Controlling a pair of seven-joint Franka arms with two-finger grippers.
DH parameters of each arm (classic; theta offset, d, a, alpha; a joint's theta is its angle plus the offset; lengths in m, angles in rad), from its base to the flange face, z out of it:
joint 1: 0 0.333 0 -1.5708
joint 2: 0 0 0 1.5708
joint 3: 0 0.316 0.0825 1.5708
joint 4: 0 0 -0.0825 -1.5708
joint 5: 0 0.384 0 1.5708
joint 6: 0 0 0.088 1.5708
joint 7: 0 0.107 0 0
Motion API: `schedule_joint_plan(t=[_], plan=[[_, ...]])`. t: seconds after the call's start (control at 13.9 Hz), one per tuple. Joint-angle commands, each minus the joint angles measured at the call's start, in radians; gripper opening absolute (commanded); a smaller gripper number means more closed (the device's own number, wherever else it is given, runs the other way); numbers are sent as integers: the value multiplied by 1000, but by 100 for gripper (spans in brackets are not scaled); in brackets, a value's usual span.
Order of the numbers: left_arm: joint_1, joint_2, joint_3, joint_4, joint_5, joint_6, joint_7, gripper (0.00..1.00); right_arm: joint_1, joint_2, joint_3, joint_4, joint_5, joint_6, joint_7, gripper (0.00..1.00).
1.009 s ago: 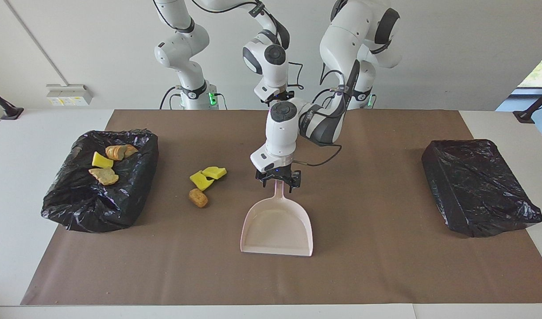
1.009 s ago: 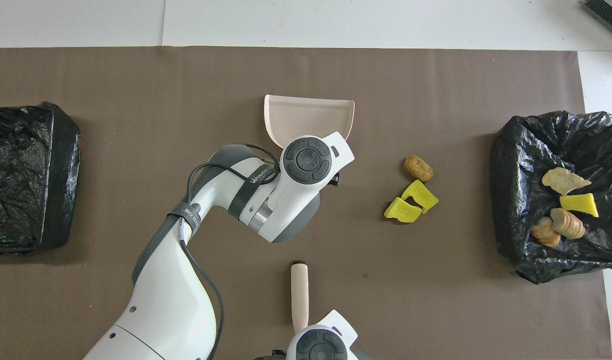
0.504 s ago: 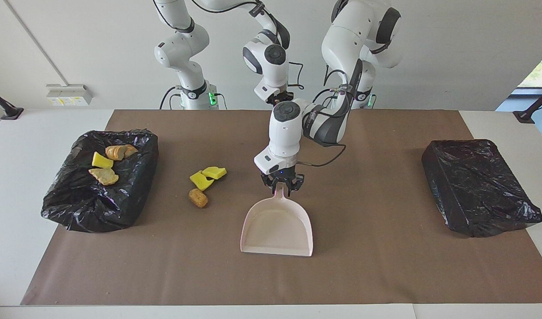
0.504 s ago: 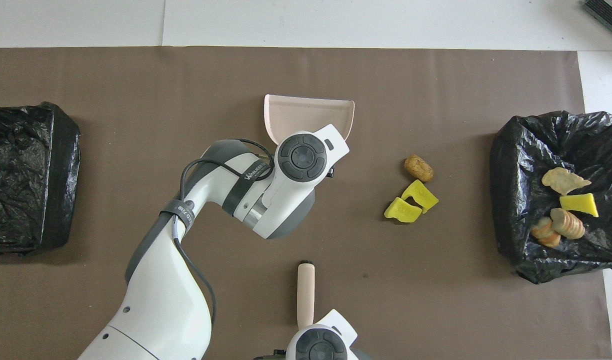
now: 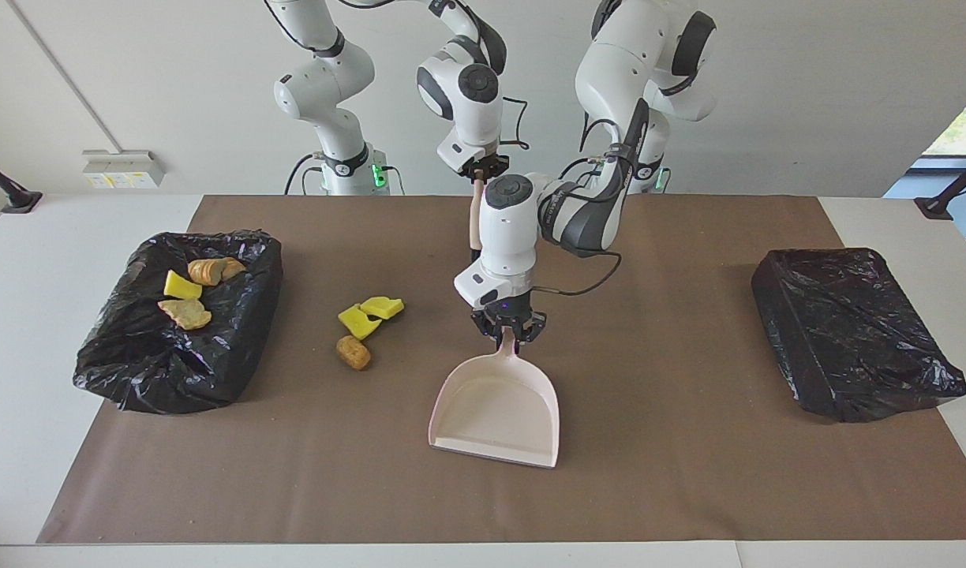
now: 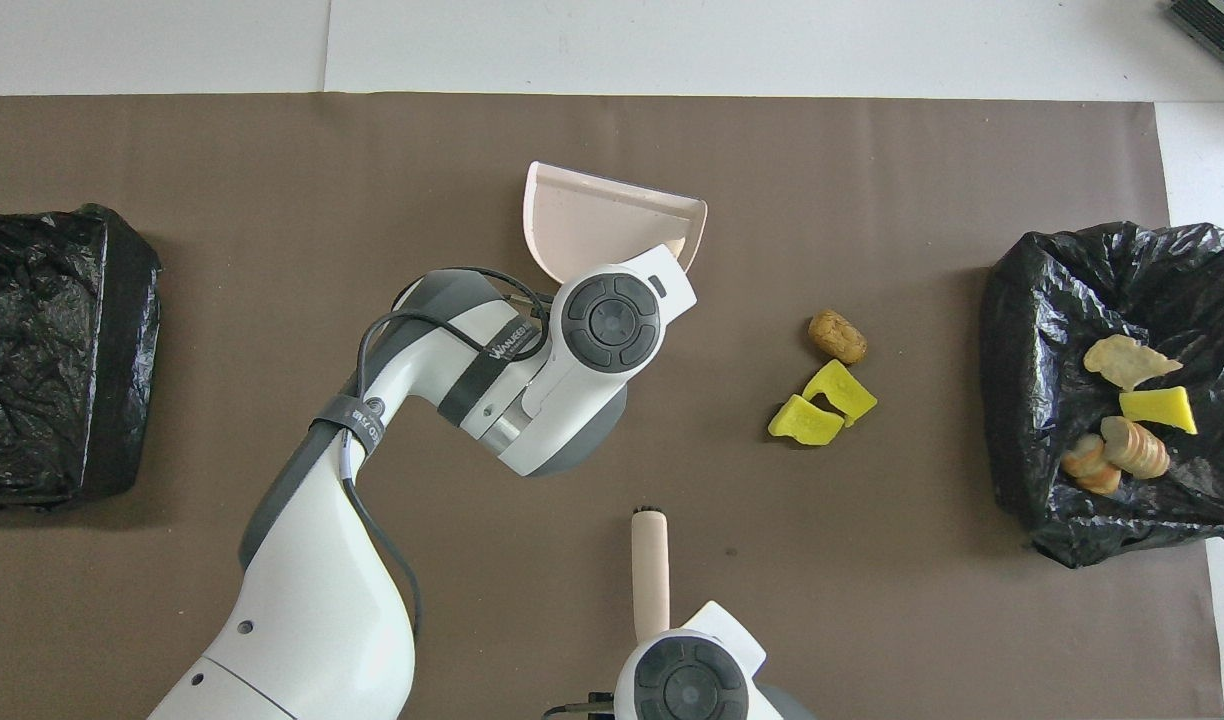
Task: Sweep and dump trash in bin
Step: 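Move the dustpan toward the sponge while the right gripper sweeps with the brush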
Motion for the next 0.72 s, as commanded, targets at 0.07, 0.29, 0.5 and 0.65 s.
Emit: schedule_joint_plan(t=[0.07, 0.29, 0.5, 0.65], plan=[[34, -87, -1, -36, 28, -31, 227, 0, -133, -95, 0, -10, -60, -148, -121, 0], [70, -123, -6, -49, 19, -101, 429, 0, -301, -115, 2, 50, -147, -284, -243, 0], [100, -159, -5, -89, -40, -134, 728, 0, -456, -92, 6, 88, -221, -297, -381, 0], [112, -166, -5, -97, -43, -186, 868, 0, -556, -67, 6, 88, -224, -263, -476, 0]])
